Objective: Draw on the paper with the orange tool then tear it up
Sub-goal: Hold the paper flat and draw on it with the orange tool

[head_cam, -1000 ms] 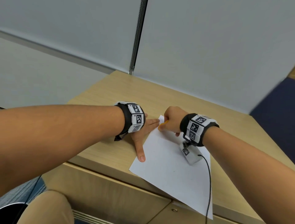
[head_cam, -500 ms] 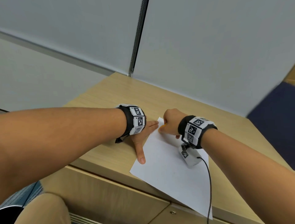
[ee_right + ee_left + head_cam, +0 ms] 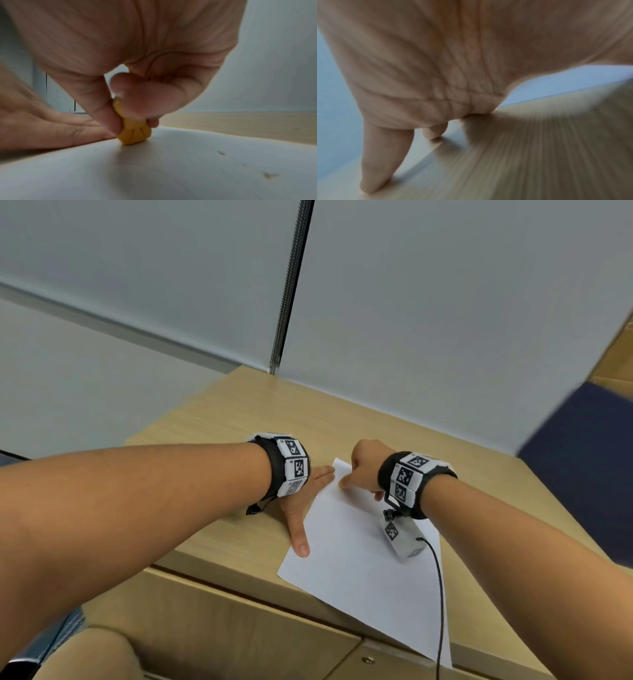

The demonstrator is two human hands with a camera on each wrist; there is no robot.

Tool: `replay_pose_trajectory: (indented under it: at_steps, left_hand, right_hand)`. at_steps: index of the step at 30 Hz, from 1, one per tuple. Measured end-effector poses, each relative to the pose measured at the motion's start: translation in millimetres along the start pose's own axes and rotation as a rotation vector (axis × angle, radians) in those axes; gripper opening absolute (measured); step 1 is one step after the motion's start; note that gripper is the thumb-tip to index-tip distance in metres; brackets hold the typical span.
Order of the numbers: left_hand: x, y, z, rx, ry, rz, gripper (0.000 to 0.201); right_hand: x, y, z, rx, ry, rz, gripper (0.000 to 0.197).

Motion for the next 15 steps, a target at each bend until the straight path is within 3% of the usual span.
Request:
replay_pose_trajectory:
  at_steps: [6,8,15]
  left_hand:
    - [-10.7,6.9,6.4,0.107,0.005,-0.101,0.145]
    - [-12.0,11.0,8.0,0.079,-0.009,-0.061,0.145]
    - [-22.6,7.7,9.6,0.020,-0.006,-0.091,0.144]
  right_hand:
    - [-35.0,-1.5,26.4,-0.258,-0.092,-0.015,0.030]
    - [-50.9,-8.4,39.0,-0.346,-0.107,-0.040,0.031]
    - [-61.7,-22.8,45.9,-0.252,-0.098,-0.033,0.037]
Point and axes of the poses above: each hand's wrist, its own x-axis towards the middle knuckle, its own y-axis out of the back of the hand, z = x × y, the point moved 6 cm from there along x, towards the middle knuckle, and after that the axes turned 5 degrees about -y, right-handed, at the moved point
